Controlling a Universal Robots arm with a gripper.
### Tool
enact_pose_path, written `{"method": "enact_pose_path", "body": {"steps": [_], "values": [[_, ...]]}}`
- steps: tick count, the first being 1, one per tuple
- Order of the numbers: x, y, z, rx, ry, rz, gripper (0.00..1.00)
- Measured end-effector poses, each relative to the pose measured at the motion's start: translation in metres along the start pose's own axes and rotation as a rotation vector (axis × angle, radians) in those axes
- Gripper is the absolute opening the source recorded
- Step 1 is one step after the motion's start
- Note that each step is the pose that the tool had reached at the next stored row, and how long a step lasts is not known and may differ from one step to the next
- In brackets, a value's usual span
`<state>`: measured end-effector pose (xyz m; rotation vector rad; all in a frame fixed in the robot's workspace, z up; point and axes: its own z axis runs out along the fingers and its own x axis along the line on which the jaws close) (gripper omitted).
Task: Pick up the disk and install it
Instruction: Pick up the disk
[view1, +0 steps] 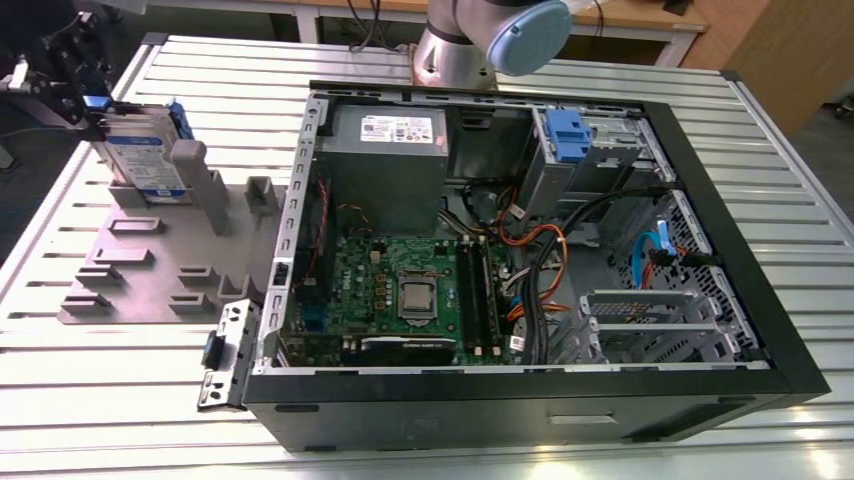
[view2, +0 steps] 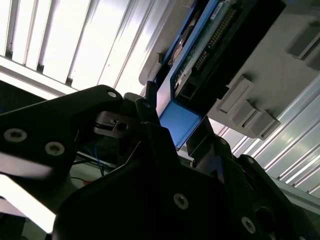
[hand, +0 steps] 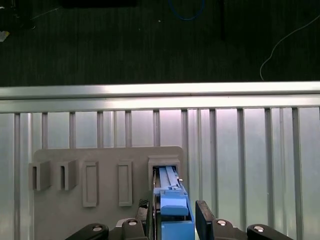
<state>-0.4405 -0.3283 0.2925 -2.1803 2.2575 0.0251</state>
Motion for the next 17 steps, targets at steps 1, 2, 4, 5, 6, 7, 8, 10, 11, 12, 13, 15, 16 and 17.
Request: {"method": "enact_pose_path", "body": {"steps": [1, 2, 4, 5, 6, 7, 8, 10, 11, 12, 13, 15, 16, 17], "values": [[0.0000, 0.0000, 0.0003, -0.0001, 0.0001, 0.000, 0.49], [0.0000, 0.0000, 0.0007, -0.0001, 0.0000, 0.000, 0.49], [0.0000, 0.0000, 0.0012, -0.0001, 0.0001, 0.000, 0.49], [0.0000, 0.0000, 0.0019, 0.0000, 0.0000, 0.000, 0.49], [0.0000, 0.0000, 0.0021, 0.0000, 0.0000, 0.000, 0.49], [0.0000, 0.0000, 0.0022, 0.0000, 0.0000, 0.000, 0.49], [0.0000, 0.0000, 0.0022, 0.0000, 0.0000, 0.000, 0.49], [0.0000, 0.0000, 0.0022, 0.0000, 0.0000, 0.000, 0.49], [0.0000, 0.0000, 0.0022, 0.0000, 0.0000, 0.000, 0.49], [0.0000, 0.0000, 0.0022, 0.0000, 0.0000, 0.000, 0.49], [0.0000, 0.0000, 0.0022, 0.0000, 0.0000, 0.000, 0.49], [0.0000, 0.0000, 0.0023, 0.0000, 0.0000, 0.000, 0.47], [0.0000, 0.0000, 0.0023, 0.0000, 0.0000, 0.000, 0.47], [0.0000, 0.0000, 0.0023, 0.0000, 0.0000, 0.000, 0.47]]}}
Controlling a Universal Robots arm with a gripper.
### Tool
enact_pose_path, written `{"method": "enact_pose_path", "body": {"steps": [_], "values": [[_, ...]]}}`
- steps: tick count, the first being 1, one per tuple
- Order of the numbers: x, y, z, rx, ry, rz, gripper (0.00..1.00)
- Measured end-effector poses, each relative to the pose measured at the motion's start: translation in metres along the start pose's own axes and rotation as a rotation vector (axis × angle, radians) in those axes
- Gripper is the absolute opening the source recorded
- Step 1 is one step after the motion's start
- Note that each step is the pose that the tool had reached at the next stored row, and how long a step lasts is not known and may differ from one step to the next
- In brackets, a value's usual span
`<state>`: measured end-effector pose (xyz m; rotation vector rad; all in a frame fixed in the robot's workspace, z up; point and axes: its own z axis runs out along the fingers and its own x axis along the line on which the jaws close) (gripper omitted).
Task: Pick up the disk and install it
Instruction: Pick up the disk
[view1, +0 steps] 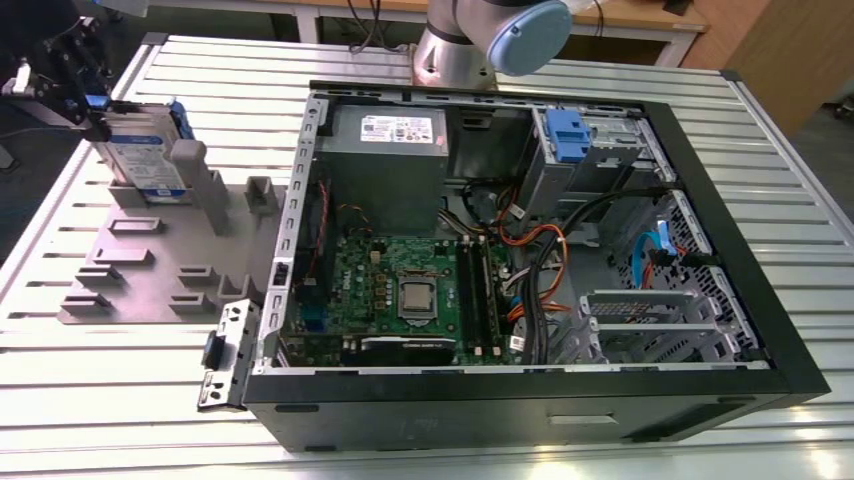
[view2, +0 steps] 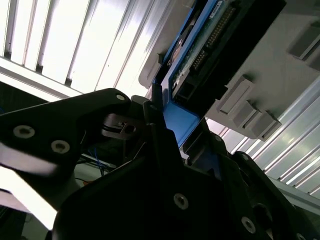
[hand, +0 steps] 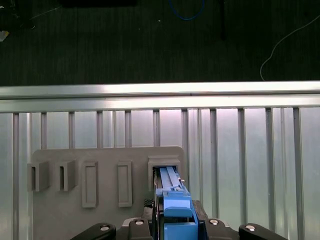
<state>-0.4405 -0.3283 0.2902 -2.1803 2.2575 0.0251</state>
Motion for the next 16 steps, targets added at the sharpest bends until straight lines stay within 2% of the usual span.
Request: {"method": "enact_pose_path", "body": {"steps": [1, 8, 16], "values": [[0.0000, 0.0000, 0.0000, 0.0000, 0.0000, 0.000, 0.40], [0.0043, -0.0002, 0.0000, 0.0000, 0.0000, 0.000, 0.40], [0.0045, -0.0002, 0.0000, 0.0000, 0.0000, 0.000, 0.42]]}}
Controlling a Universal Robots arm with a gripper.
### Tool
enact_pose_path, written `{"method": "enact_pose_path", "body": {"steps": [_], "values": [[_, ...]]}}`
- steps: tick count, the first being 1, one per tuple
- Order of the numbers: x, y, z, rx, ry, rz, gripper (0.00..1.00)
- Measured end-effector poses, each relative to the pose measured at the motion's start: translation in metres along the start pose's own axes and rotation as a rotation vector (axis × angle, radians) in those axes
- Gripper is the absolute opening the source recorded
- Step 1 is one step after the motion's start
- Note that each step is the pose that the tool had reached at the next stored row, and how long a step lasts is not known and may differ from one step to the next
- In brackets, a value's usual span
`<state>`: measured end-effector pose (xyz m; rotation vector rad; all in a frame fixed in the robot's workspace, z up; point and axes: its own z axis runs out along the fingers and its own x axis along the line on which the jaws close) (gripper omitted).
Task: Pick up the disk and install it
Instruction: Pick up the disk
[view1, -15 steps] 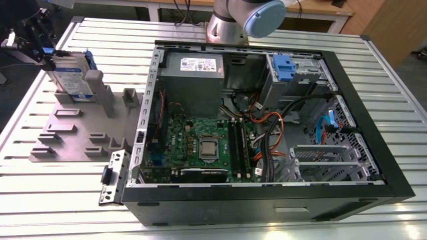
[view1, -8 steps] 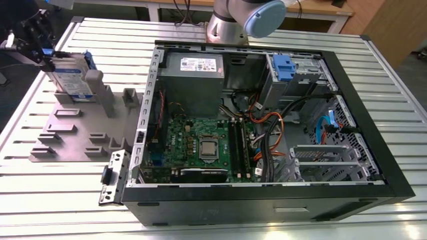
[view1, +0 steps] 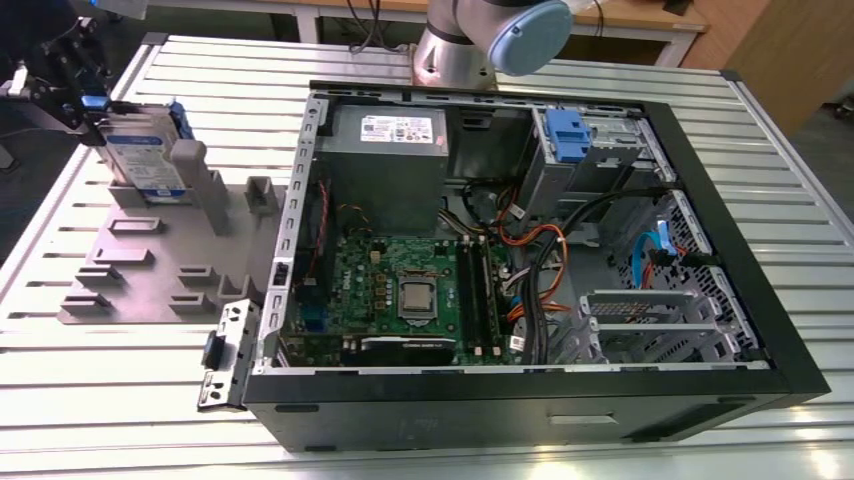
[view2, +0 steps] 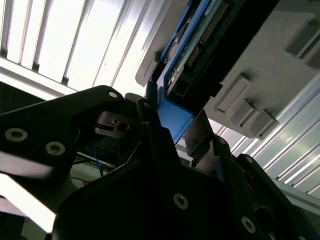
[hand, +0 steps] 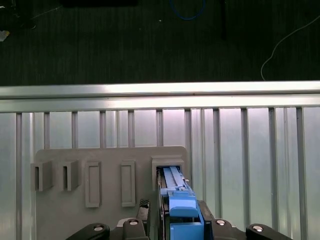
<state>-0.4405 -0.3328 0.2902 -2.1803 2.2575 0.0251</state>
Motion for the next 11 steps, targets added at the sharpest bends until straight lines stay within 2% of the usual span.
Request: {"method": "enact_pose_path", "body": {"steps": [1, 6, 8, 9, 11], "values": [[0.0000, 0.0000, 0.0000, 0.0000, 0.0000, 0.000, 0.48], [0.0001, 0.0000, 0.0000, 0.0000, 0.0000, 0.000, 0.48], [0.0002, 0.0000, 0.0000, 0.0000, 0.0000, 0.000, 0.46], [0.0002, 0.0000, 0.0000, 0.0000, 0.0000, 0.000, 0.39], [0.0002, 0.0000, 0.0000, -0.0001, 0.0000, 0.000, 0.39]]}}
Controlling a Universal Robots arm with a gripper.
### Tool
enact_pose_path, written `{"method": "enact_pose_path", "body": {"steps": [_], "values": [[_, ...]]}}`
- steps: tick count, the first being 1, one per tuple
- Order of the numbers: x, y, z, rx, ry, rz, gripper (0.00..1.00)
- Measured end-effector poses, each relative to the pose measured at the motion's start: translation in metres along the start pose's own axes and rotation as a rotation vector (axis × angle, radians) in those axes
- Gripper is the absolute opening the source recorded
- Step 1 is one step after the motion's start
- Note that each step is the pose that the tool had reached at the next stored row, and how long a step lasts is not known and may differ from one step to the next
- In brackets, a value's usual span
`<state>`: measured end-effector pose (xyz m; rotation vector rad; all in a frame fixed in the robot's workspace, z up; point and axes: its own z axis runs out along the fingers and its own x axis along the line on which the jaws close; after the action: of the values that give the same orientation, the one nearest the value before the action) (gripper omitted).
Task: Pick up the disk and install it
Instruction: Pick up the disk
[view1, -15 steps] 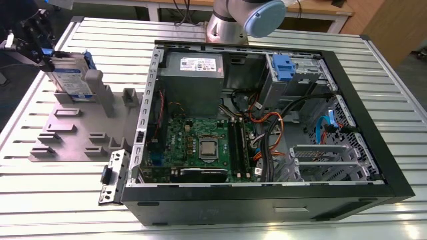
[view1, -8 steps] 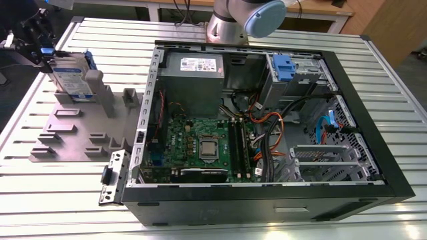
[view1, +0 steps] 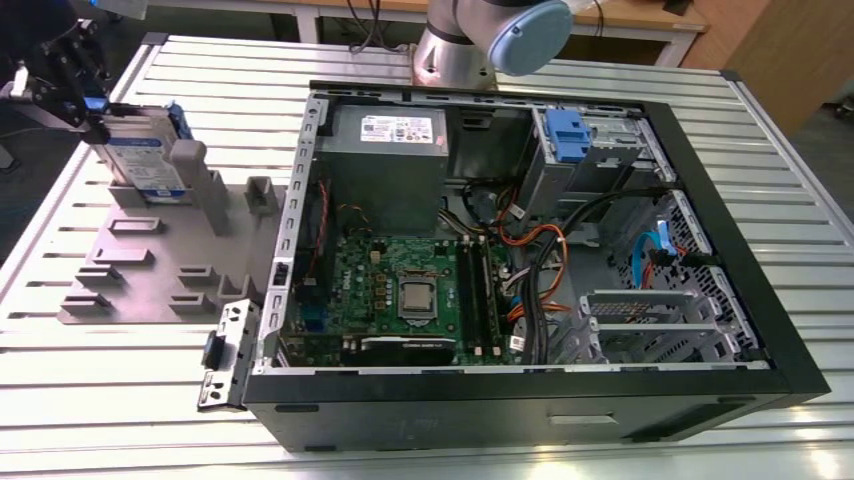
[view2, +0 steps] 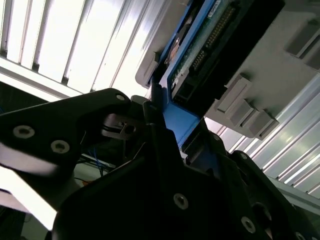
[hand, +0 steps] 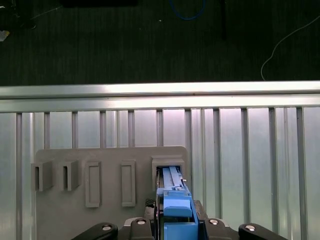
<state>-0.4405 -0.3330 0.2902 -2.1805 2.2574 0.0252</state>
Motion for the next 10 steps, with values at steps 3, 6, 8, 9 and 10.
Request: {"method": "enact_pose_path", "body": {"steps": [3, 6, 8, 9, 10], "values": [[0.0000, 0.0000, 0.0000, 0.0001, 0.0000, 0.000, 0.37], [0.0002, 0.0000, 0.0000, 0.0001, -0.0001, 0.000, 0.37], [0.0003, 0.0000, 0.0000, 0.0001, 0.0000, 0.000, 0.37], [0.0003, 0.0000, 0.0000, 0.0001, 0.0000, 0.000, 0.37], [0.0003, 0.0000, 0.0000, 0.0001, 0.0000, 0.000, 0.37]]}}
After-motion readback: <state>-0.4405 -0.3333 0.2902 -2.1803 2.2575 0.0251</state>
